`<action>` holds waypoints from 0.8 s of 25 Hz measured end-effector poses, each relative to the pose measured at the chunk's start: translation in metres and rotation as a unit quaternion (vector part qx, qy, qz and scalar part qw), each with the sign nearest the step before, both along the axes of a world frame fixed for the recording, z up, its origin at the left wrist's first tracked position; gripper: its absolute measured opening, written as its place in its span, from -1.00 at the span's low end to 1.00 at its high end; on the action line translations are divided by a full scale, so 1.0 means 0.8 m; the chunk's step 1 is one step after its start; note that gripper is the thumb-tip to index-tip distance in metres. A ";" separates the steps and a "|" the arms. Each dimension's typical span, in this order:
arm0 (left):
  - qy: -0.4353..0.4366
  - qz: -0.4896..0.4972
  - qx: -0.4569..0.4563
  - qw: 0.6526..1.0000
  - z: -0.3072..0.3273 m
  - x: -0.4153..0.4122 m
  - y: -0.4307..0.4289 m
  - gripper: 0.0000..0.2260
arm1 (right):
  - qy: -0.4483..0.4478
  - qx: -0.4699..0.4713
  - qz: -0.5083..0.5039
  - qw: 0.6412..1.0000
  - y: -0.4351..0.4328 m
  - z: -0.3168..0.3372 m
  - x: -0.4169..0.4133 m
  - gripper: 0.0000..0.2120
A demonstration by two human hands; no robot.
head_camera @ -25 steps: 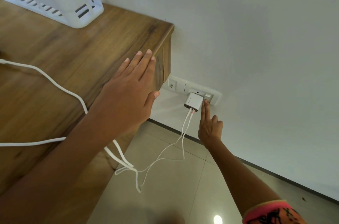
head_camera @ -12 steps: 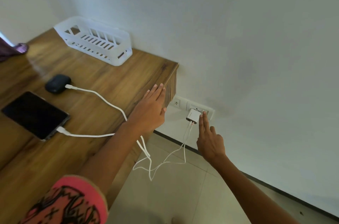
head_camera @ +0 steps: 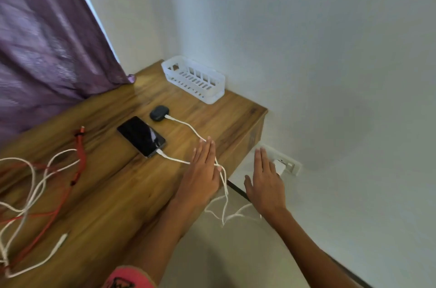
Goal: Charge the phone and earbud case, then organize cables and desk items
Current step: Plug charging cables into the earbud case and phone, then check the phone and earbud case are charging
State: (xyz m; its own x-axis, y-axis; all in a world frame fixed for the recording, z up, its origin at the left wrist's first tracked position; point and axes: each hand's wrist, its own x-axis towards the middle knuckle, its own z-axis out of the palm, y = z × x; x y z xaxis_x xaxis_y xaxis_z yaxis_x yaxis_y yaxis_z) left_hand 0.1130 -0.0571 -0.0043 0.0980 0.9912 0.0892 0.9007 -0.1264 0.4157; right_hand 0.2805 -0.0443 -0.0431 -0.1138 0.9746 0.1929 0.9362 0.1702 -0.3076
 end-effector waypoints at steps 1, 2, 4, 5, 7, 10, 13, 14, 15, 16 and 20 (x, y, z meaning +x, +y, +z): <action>-0.007 0.027 0.006 1.000 0.000 -0.009 -0.010 -0.47 | 0.020 0.025 0.022 0.999 0.001 0.007 -0.013 -0.31; -0.008 0.051 0.010 0.999 0.001 -0.018 -0.019 -0.47 | 0.037 0.047 0.046 0.997 0.003 0.013 -0.026 -0.35; -0.013 0.093 0.027 0.995 0.002 -0.037 -0.030 -0.47 | 0.078 0.078 0.101 0.989 0.013 0.026 -0.057 -0.47; -0.020 0.117 0.036 0.992 0.002 -0.048 -0.034 -0.47 | 0.105 0.081 0.130 0.983 0.017 0.033 -0.077 -0.53; -0.036 0.161 0.036 0.986 0.000 -0.070 -0.039 -0.48 | 0.166 0.048 0.173 0.970 0.022 0.044 -0.117 -0.61; -0.065 0.216 0.014 0.974 -0.002 -0.107 -0.040 -0.48 | 0.225 -0.060 0.230 0.945 0.037 0.052 -0.178 -0.64; -0.218 0.316 0.021 0.923 -0.001 -0.141 -0.027 -0.50 | 0.258 -0.153 0.244 0.922 0.065 0.040 -0.223 -0.69; -0.288 0.362 0.025 0.886 0.001 -0.154 -0.016 -0.52 | 0.266 -0.174 0.239 0.918 0.079 0.033 -0.240 -0.71; -0.359 0.404 0.019 0.841 0.005 -0.164 -0.006 -0.53 | 0.269 -0.189 0.231 0.916 0.090 0.029 -0.254 -0.71; -0.420 0.432 0.008 0.798 0.008 -0.174 0.003 -0.55 | 0.265 -0.196 0.228 0.916 0.099 0.024 -0.266 -0.72; -0.533 0.468 -0.023 0.704 0.005 -0.202 0.038 -0.58 | 0.244 -0.184 0.227 0.925 0.130 0.016 -0.301 -0.73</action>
